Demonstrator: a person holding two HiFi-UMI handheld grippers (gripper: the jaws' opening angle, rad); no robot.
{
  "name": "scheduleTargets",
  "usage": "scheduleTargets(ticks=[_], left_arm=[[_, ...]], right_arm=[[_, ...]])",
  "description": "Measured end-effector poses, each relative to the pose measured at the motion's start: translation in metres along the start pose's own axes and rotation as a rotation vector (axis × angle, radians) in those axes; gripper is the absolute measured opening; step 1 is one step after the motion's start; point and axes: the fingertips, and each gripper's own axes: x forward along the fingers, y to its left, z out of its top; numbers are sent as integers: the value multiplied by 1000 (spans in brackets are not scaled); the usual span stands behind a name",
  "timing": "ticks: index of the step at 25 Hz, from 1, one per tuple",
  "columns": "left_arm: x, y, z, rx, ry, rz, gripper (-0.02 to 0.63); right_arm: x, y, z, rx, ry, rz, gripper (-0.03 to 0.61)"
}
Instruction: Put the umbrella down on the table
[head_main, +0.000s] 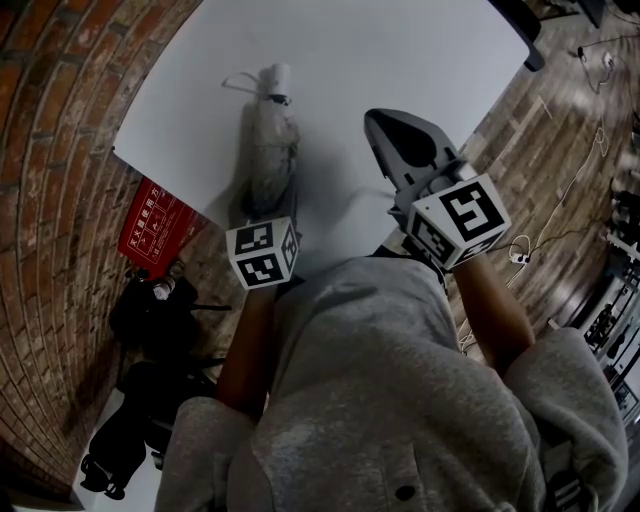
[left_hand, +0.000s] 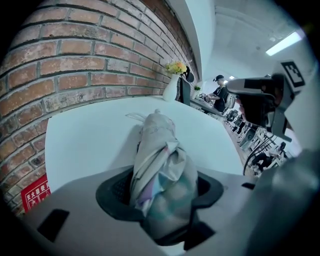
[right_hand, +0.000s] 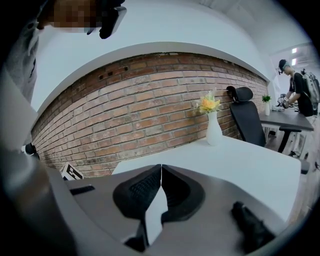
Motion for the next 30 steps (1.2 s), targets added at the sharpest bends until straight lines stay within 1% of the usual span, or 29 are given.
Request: scheduleTargets(ticks=[3,9,12,15,18,22,25,30], left_arm=[[2,1,-2,13,14,5,255],[4,2,-7,47,61,43,272],[3,2,-8,48,66,60,284],[0,2,-8,35,66,59,298],[-7,-2,-3,35,41,45,311],[-20,-5,4,41,4,41,313],[-32,-8,11,54,-34,55,313],[-64,-19,28,92,-126,98,313]], right_arm=[[1,1,1,-3,-10,0,25],[-4,6,2,-10,-7,-5,25],[-9,7,5,-16,-19,-9,25],[-13,8,8,-21,-31,-14,25],[-22,8,12,-23,-48,-21,25],[-36,8,13,-28,-68,-32,25],[-49,10,13,-33,-87,-37,25],[-82,10,13,-48,-124,-49,25]])
